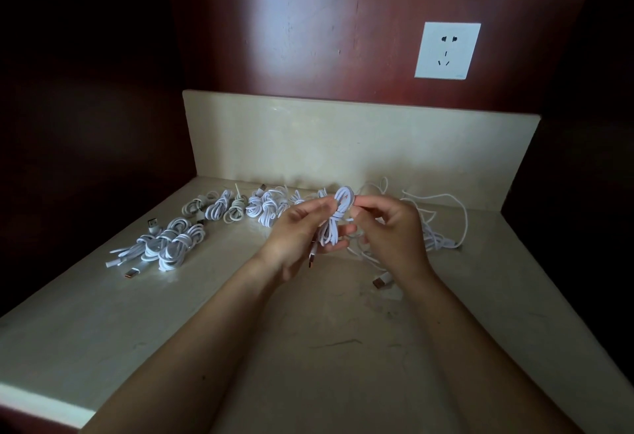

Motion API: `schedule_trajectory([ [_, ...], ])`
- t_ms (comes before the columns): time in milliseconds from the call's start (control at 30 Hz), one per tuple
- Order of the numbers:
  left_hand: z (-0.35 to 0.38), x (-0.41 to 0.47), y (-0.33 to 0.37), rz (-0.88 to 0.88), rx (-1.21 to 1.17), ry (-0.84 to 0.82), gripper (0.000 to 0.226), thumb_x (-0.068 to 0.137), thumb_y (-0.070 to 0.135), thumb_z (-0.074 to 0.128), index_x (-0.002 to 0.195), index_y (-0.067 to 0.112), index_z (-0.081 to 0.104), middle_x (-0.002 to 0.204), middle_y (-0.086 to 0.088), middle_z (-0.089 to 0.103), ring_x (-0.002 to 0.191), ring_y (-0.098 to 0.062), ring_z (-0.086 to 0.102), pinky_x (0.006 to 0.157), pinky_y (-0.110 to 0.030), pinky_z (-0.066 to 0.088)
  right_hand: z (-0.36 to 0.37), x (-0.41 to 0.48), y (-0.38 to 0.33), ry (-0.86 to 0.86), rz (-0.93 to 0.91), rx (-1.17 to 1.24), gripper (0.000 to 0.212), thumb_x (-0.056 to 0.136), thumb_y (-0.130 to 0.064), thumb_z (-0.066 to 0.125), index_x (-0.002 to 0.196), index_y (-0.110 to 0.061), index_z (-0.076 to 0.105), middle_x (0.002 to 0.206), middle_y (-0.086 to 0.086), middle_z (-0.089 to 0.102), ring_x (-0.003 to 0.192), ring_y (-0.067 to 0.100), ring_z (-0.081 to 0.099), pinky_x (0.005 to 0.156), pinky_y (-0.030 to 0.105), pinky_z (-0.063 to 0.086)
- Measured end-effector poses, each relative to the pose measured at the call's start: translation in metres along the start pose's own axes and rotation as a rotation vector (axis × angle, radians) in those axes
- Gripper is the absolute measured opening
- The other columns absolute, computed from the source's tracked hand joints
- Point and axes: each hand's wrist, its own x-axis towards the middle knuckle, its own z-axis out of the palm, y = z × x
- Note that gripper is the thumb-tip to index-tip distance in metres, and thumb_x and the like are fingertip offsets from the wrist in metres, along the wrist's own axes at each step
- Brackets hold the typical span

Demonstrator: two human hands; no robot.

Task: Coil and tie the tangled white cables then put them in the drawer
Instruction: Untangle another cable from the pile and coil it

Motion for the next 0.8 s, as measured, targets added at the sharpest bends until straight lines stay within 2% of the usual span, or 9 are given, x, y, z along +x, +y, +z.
schedule_trajectory([
  [100,0.000,-0.002,0.004,-0.092,-0.063,-0.043,0.024,0.098,0.017,0.053,0.116,0.006,0.063,0.095,-0.007,0.073,0.080,-0.023,0.074,0.063,-0.028,0.059,0.000,-0.001,-0.003,-0.007,0.050,0.095,0.022,0.088,0.008,0.060,0.090,-0.008,0.075,0.084,0.004,0.073,0.063,0.006,0.066,0.055,0.017,0.049],
  [167,-0.001,-0.002,0.005,-0.139,-0.071,-0.079,0.022,0.098,0.019,0.052,0.114,0.010,0.064,0.093,-0.004,0.074,0.083,-0.021,0.074,0.065,-0.028,0.059,-0.001,-0.003,-0.006,-0.009,0.068,0.162,0.020,0.088,0.010,0.060,0.090,-0.004,0.074,0.081,0.006,0.072,0.060,0.008,0.068,0.052,0.016,0.050],
  [300,-0.002,-0.001,0.006,-0.151,-0.018,-0.116,0.027,0.099,0.022,0.051,0.120,0.010,0.063,0.103,-0.004,0.073,0.093,-0.020,0.073,0.068,-0.026,0.059,-0.003,-0.004,-0.011,0.009,0.134,0.335,0.018,0.083,0.016,0.063,0.078,0.000,0.069,0.072,0.007,0.073,0.060,0.023,0.072,0.051,0.027,0.056],
  [433,-0.003,0.002,0.001,-0.096,0.013,-0.060,0.022,0.098,0.018,0.053,0.111,0.008,0.066,0.103,-0.009,0.073,0.089,-0.023,0.073,0.070,-0.031,0.061,-0.005,-0.002,-0.011,0.040,0.183,0.311,0.021,0.081,0.014,0.065,0.080,-0.007,0.068,0.071,0.009,0.073,0.058,0.019,0.066,0.059,0.029,0.057],
  [533,-0.004,0.004,-0.003,-0.033,0.089,-0.007,0.020,0.098,0.017,0.053,0.107,0.008,0.068,0.099,-0.010,0.072,0.085,-0.021,0.073,0.071,-0.031,0.061,-0.007,-0.002,-0.016,0.018,0.237,0.352,0.017,0.085,0.007,0.065,0.093,-0.008,0.070,0.080,0.010,0.074,0.070,0.017,0.069,0.068,0.029,0.060],
  [633,-0.004,0.004,-0.005,0.024,0.165,0.006,0.023,0.100,0.017,0.051,0.111,0.006,0.067,0.099,-0.012,0.071,0.091,-0.024,0.073,0.072,-0.030,0.060,-0.005,-0.003,-0.021,-0.004,0.272,0.394,0.020,0.084,0.005,0.068,0.102,-0.006,0.068,0.086,0.012,0.073,0.072,0.017,0.071,0.062,0.027,0.057],
  [733,-0.003,0.004,-0.005,0.094,0.237,0.027,0.026,0.101,0.017,0.051,0.116,0.002,0.066,0.099,-0.016,0.069,0.096,-0.027,0.072,0.076,-0.032,0.057,-0.001,-0.004,-0.023,0.002,0.277,0.442,0.021,0.083,0.007,0.070,0.098,-0.007,0.067,0.085,0.008,0.074,0.074,0.023,0.073,0.060,0.028,0.058],
  [800,-0.003,0.005,-0.006,0.139,0.272,0.051,0.025,0.100,0.017,0.053,0.115,0.003,0.067,0.099,-0.017,0.069,0.096,-0.028,0.072,0.077,-0.034,0.057,0.001,-0.004,-0.024,0.019,0.275,0.473,0.018,0.083,0.009,0.069,0.097,-0.003,0.064,0.084,0.010,0.074,0.071,0.020,0.072,0.058,0.026,0.057],
])
